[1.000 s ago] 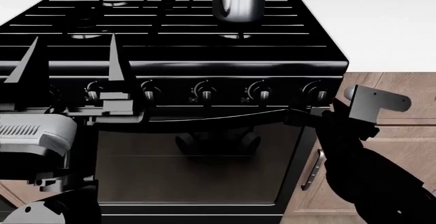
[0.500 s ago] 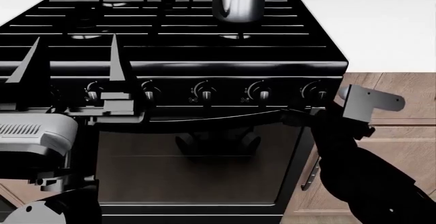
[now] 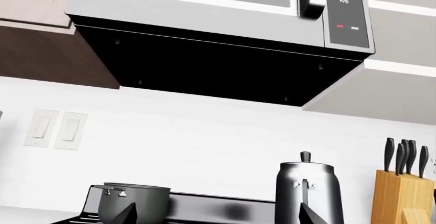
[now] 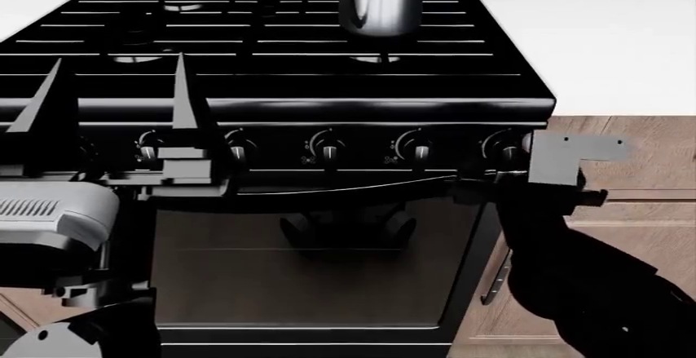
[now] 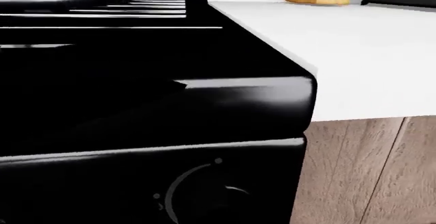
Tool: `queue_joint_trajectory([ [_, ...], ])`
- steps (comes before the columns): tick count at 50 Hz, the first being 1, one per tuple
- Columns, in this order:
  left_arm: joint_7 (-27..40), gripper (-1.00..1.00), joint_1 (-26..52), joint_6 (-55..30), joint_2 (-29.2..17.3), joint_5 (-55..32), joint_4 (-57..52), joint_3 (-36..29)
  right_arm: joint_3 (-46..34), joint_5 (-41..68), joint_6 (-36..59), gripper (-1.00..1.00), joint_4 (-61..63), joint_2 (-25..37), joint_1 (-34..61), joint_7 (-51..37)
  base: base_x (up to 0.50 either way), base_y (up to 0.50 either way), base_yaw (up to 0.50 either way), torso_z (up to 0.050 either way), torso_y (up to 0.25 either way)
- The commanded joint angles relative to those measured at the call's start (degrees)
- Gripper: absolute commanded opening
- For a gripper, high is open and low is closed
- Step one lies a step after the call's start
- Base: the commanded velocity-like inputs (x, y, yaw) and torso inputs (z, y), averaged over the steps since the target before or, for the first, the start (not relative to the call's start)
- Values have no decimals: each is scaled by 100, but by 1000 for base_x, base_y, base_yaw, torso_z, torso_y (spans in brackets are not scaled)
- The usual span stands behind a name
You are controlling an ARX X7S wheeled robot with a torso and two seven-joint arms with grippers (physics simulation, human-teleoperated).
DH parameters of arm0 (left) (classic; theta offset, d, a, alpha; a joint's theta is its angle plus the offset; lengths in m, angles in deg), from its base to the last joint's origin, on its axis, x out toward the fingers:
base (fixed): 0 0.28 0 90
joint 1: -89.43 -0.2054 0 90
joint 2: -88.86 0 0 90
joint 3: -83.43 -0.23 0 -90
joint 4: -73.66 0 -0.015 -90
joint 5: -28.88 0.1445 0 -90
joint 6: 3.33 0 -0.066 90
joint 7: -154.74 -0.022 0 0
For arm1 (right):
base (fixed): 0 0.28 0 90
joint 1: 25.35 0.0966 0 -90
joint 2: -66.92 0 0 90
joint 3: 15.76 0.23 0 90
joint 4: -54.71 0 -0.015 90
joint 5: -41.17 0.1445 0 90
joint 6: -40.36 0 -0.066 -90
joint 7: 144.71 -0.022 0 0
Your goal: Pick the kettle from the counter and place it on a stove burner. Then turn the burner on.
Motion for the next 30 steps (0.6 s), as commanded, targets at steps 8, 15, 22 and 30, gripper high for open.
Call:
queue_joint_trajectory([
  [8, 32, 100, 1, 10, -29, -57, -25, 15, -652, -432, 1043, -100, -860, -173, 885, 569, 19, 3, 15, 0, -8],
  [15, 39, 100, -2, 20, -41, -74, -22, 21, -873, -654, 1369, -100, -772, -163, 1066, 424, 18, 3, 16, 0, -8],
  [22, 40, 100, 3, 32, -48, -84, -8, 17, -1012, -823, 1702, -100, -520, -60, 1258, 183, 16, 3, 14, 0, -6],
  [30, 61, 100, 5, 23, -58, -84, -37, 3, -1160, -960, 2023, -100, -278, 18, 1425, 13, 14, 1, 11, -2, -7],
])
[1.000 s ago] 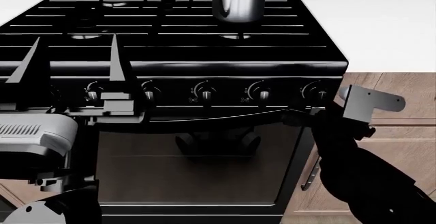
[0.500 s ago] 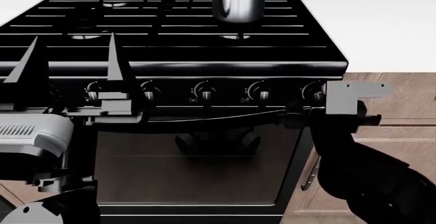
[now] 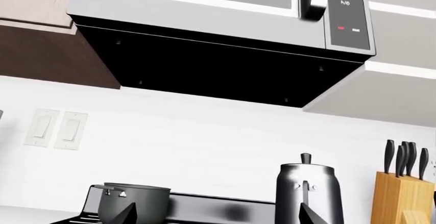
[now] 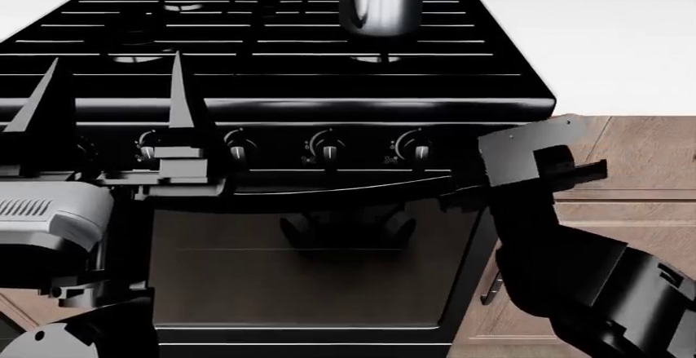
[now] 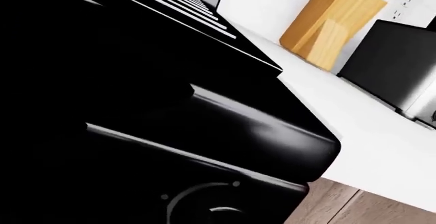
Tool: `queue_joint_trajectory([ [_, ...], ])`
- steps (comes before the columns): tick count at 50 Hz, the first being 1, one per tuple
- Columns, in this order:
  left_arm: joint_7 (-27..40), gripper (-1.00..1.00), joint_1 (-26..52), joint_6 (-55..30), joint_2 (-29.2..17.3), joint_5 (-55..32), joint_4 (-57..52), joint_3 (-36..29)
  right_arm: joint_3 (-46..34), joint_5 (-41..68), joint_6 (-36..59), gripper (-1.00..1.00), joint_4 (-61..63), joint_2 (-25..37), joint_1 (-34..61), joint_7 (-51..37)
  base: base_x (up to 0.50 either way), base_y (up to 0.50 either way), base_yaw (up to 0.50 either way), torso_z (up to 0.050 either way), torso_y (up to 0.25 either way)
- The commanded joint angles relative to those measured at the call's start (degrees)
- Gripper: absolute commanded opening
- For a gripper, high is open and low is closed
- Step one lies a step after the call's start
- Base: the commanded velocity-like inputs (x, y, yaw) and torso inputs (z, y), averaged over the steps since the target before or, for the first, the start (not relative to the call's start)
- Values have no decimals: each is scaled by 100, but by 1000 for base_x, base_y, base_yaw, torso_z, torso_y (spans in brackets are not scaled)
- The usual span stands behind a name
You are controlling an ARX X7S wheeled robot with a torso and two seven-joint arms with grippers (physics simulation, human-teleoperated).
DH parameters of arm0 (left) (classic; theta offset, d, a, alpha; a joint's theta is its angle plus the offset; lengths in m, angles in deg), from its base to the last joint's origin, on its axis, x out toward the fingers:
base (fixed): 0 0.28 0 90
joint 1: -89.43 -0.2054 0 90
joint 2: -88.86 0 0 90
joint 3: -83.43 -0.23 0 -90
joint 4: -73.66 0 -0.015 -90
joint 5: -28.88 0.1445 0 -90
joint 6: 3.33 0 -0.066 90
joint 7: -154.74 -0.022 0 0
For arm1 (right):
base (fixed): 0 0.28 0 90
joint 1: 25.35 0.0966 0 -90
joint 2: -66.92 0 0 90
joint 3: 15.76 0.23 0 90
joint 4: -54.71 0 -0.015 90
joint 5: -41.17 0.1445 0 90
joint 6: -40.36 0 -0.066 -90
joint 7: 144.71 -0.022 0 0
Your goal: Pick the kettle from the counter and place it on a stove burner. Then turn the burner on.
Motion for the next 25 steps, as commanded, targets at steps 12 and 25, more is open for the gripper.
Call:
queue_joint_trajectory([
  [12, 50, 100, 6, -7, -46, -44, -59, 12, -336, -25, 558, -100, -443, -13, 666, 291, 12, 0, 7, 0, -6],
  [25, 68, 100, 23, -12, -57, -41, -63, -16, -515, -223, 824, -100, -311, 5, 779, 144, 12, 0, 5, -1, -5],
])
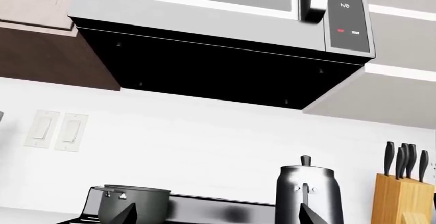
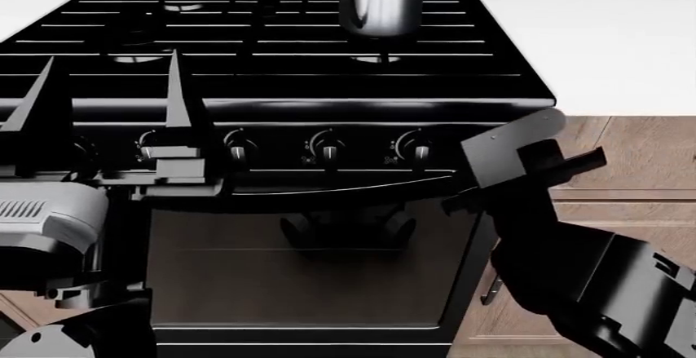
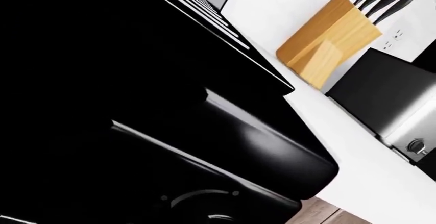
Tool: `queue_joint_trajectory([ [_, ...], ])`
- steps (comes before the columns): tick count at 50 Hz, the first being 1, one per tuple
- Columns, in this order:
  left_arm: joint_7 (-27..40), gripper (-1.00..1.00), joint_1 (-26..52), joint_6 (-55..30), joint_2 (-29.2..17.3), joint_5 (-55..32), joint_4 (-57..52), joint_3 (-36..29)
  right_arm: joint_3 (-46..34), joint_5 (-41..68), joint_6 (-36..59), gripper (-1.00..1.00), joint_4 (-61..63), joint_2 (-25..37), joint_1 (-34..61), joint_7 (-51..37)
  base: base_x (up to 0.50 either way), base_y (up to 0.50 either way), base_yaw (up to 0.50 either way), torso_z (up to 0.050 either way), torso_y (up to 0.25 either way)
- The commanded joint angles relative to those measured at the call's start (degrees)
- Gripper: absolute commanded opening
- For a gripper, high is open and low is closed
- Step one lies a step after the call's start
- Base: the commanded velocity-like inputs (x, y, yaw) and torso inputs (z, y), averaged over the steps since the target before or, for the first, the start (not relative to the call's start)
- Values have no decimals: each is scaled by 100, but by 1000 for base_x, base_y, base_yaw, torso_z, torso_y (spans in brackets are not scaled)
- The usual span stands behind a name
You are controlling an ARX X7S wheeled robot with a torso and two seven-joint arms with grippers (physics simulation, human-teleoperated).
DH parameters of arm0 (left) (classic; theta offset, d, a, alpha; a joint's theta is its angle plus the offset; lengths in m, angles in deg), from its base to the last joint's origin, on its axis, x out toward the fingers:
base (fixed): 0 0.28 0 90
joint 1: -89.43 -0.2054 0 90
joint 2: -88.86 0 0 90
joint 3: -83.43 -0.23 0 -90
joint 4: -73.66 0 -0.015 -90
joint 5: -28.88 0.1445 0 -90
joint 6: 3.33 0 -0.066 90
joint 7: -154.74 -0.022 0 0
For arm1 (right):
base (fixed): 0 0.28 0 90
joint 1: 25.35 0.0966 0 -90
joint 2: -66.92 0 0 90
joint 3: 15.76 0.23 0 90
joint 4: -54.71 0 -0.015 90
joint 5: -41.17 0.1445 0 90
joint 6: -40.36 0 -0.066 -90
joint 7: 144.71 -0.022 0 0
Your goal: Pick the kettle from the counter and place it on a stove burner. Then turn the burner on.
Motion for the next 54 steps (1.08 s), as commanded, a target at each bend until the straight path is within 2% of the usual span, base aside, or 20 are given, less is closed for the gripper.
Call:
queue_joint_trajectory([
  [1, 19, 100, 11, -5, -15, -8, -12, -14, -37, -52, 133, -100, -381, 4, 317, 188, 0, 0, 0, 0, -10],
  [10, 25, 100, 12, 1, -27, -16, -20, -27, -47, -123, 244, -100, -167, 78, 326, -42, 11, 0, 4, 0, -5],
  [11, 26, 100, 13, 2, -27, -16, -18, -29, -30, -109, 239, 100, -133, 96, 317, -59, 0, 0, 0, 0, 0],
  [18, 40, 100, 11, 2, -39, -30, -33, -28, 92, 21, 237, 100, 167, 230, 241, -227, 7, 0, 2, 0, -3],
  [30, 51, 100, 6, 26, -56, -50, -27, -20, 517, 490, -16, 100, 1326, 800, -214, -873, 0, 0, 0, 0, 0],
  [46, 74, 100, 7, 36, -70, -45, -44, -47, 1006, 880, -774, 100, 2490, 1393, -829, -1435, 0, 0, 0, 0, 0],
  [54, 88, 100, 14, 31, -78, -16, -53, -79, 1117, 732, -1468, 100, 2647, 1391, -1252, -1376, 0, 0, 0, 0, 0],
])
